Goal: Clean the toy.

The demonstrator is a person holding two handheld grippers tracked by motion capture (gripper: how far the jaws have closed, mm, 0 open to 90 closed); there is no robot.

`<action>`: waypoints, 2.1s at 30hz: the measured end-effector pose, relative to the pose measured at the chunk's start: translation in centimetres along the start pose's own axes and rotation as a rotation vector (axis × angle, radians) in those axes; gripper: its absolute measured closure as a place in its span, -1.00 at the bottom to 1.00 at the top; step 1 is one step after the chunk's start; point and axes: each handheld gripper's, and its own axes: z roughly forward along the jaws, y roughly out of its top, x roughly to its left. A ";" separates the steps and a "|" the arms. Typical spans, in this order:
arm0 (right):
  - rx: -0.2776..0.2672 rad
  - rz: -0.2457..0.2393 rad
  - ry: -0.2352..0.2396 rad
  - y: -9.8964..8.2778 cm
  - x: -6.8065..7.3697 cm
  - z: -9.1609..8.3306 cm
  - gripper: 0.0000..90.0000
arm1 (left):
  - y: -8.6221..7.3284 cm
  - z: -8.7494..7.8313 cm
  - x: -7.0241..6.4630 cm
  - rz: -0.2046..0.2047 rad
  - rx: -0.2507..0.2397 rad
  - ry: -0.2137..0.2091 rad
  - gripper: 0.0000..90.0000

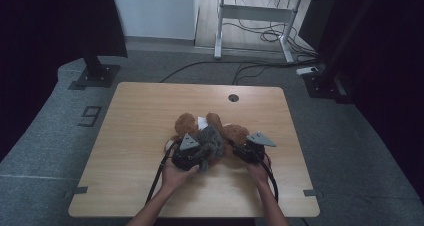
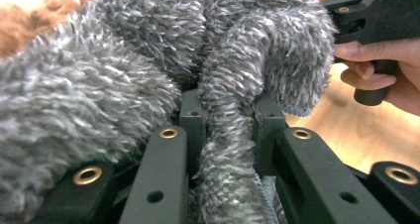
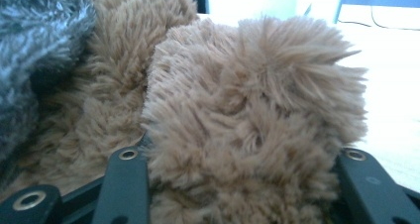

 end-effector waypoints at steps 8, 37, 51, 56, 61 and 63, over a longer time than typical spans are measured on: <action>0.018 0.013 0.059 -1.9 0.0 -2.6 0.06 | -0.9 -0.9 -0.6 -0.004 0.055 -0.032 0.60; 0.025 -0.045 0.044 -3.4 0.8 -4.0 0.07 | 6.4 5.9 -7.1 0.144 0.026 0.052 0.61; 0.007 -0.051 0.075 -3.6 0.6 -4.3 0.07 | 6.1 -0.2 0.1 0.012 -0.028 0.141 0.63; 0.007 -0.057 0.080 -3.5 0.6 -4.3 0.07 | 5.3 -1.3 3.8 -0.054 0.011 0.180 0.63; 0.007 -0.058 0.081 -3.5 0.6 -4.2 0.07 | 5.4 -1.4 4.9 -0.068 0.029 0.184 0.62; 0.005 -0.060 0.080 -3.5 0.6 -4.2 0.07 | 5.6 -1.2 4.4 -0.041 0.035 0.177 0.62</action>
